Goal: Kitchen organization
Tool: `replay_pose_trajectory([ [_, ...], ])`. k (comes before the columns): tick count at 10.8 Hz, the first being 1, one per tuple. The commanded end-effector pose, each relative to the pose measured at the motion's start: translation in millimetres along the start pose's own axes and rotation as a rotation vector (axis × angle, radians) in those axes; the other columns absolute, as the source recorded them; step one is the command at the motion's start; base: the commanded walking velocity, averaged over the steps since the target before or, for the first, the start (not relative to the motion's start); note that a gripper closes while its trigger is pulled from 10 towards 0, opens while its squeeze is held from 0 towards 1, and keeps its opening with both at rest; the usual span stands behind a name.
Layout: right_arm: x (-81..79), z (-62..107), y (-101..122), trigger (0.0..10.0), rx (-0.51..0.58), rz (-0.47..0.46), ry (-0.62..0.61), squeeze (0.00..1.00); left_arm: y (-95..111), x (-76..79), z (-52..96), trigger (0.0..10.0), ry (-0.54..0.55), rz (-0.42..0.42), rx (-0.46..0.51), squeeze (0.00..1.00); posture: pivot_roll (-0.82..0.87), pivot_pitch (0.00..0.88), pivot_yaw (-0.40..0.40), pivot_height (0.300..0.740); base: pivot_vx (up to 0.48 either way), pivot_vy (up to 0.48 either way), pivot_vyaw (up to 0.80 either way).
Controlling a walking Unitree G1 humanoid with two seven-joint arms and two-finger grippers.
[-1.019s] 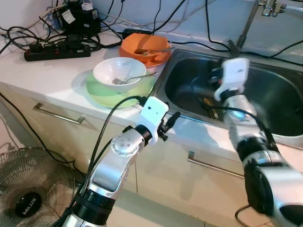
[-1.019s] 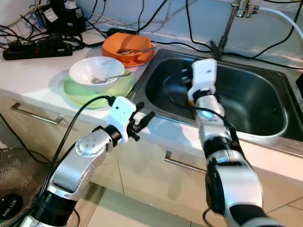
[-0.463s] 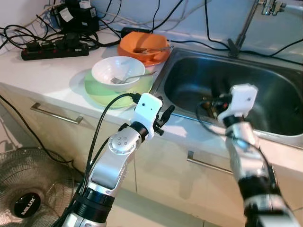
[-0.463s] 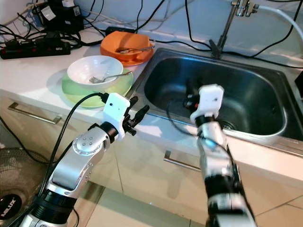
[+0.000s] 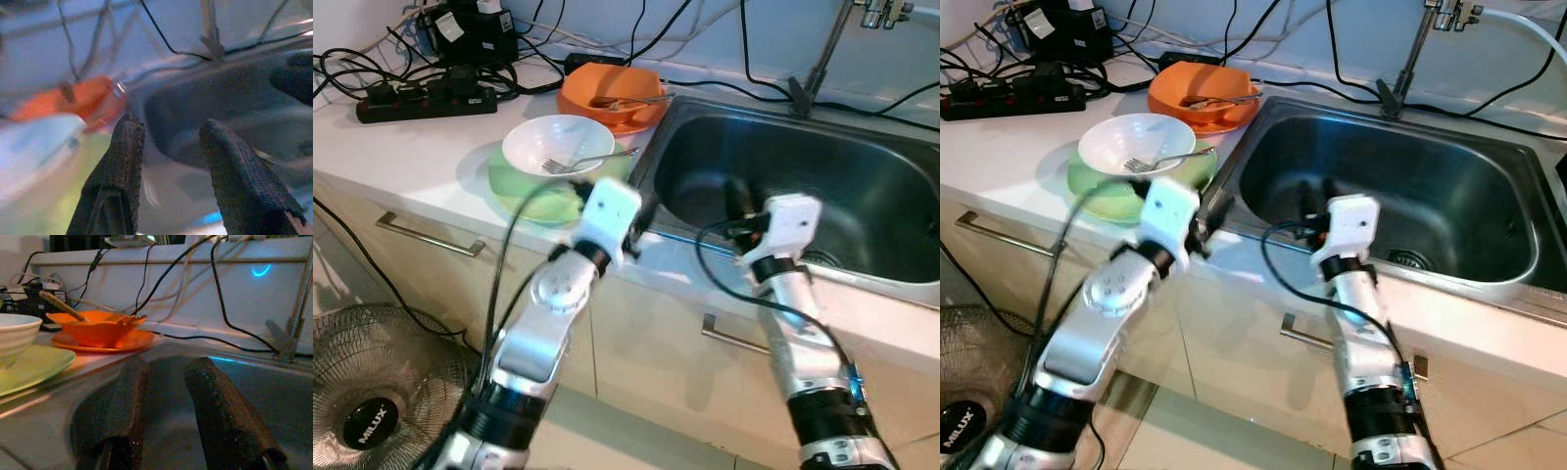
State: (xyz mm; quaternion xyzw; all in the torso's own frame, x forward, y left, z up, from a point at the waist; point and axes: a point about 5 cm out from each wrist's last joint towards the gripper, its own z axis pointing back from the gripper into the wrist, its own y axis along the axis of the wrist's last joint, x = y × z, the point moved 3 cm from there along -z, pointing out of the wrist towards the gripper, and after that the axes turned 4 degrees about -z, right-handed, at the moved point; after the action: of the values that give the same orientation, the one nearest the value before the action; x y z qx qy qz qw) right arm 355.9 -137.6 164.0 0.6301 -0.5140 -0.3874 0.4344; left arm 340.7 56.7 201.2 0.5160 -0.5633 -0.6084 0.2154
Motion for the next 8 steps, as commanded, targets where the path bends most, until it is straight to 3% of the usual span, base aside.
replay_pose_trajectory([
  [1,0.2,2.5,1,10.0,0.001,-0.01,-0.01,0.0,11,-3.7,-2.0,10.0,0.029,-0.053,0.042,0.0,0.21,0.089,-0.019,0.74,0.0,0.0,0.0],
  [2,-5.7,3.6,-2,10.0,-0.008,-0.028,-0.01,0.0,25,-19.5,-4.5,10.0,0.109,-0.166,0.091,0.0,0.21,0.084,-0.019,0.74,0.0,0.0,0.0],
  [4,-12.9,3.9,-4,10.0,-0.019,-0.045,-0.009,0.0,30,-25.9,-9.4,10.0,0.115,-0.337,0.097,0.0,0.21,0.077,-0.014,0.74,0.0,0.0,0.0],
  [8,-19.9,2.1,-4,10.0,-0.021,-0.059,0.0,0.0,11,-30.9,-28.1,10.0,0.083,-0.477,-0.003,0.0,0.2,0.056,-0.008,0.74,0.0,0.0,0.0],
])
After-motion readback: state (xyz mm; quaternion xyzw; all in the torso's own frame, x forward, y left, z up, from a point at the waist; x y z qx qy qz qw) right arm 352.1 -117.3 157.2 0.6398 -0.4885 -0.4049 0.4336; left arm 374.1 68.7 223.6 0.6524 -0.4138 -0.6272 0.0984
